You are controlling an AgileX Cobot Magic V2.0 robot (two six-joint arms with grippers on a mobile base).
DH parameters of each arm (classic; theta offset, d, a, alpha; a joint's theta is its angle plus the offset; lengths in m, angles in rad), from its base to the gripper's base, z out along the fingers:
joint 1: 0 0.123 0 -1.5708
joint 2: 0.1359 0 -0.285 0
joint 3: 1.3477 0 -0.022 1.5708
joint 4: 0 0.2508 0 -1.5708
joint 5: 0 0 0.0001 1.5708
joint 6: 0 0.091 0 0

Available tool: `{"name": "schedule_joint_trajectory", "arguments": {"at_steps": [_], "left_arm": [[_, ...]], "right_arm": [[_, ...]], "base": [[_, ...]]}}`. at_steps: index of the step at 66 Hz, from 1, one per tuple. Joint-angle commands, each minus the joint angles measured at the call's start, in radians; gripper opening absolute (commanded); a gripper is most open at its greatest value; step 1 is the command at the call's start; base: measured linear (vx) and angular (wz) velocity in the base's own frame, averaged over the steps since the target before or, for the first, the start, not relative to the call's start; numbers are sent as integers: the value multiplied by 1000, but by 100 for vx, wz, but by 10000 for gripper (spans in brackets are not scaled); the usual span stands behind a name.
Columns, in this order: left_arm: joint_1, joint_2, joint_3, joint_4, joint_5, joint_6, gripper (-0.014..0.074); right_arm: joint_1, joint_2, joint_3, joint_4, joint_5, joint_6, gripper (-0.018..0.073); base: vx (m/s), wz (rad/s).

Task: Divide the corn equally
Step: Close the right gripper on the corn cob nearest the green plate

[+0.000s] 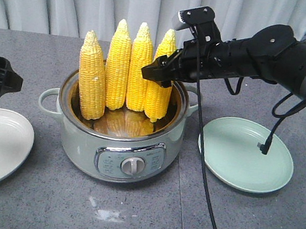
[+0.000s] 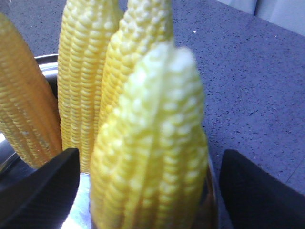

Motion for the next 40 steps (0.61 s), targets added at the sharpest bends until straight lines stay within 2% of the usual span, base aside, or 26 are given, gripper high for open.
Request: {"name": "schedule_joint_trajectory", "arguments": {"at_steps": [1, 24, 31, 40], "left_arm": [[2, -20, -37, -16, -51, -2, 552], [2, -20, -37, -16, -51, -2, 552], [2, -20, -37, -16, -51, -2, 552], [2, -20, -37, -16, -51, -2, 552]], "right_arm": [[8, -46, -33, 34, -53, -14, 520], [7, -45, -33, 36, -67, -8, 252], [7, -49, -33, 36, -67, -8, 191], [6, -66, -33, 31, -67, -12, 161]], "base": [[0, 0], [0, 0], [0, 0], [0, 0]]}}
